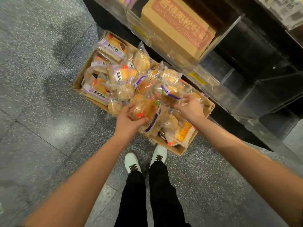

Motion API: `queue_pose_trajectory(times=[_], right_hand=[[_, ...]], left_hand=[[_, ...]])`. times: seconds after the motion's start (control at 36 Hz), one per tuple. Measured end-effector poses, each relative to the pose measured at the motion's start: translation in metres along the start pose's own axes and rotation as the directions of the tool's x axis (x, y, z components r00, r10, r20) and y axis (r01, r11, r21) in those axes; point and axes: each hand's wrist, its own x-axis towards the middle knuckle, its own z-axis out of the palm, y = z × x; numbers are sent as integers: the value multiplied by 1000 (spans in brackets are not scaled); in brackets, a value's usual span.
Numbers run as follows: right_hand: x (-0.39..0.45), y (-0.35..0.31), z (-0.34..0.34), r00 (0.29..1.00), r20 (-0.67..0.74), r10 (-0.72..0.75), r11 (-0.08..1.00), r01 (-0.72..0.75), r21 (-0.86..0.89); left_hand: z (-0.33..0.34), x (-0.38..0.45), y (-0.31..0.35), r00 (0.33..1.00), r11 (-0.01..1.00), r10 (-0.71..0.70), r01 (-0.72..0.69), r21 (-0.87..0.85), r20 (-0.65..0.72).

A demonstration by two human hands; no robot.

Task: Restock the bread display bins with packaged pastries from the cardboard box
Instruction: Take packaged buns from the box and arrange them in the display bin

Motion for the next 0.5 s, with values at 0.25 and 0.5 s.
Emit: queue_pose_trajectory(times=[0.25,0.5], right_hand=[[63,-13,35,977,-83,-194,921,152,-358],[61,-1,30,969,-122,-214,867,130,-481]], left_hand=[[-12,12,-20,999,1000,31,-31,1,-43],[-12,9,-14,999,1000,-5,5,-5,-36]])
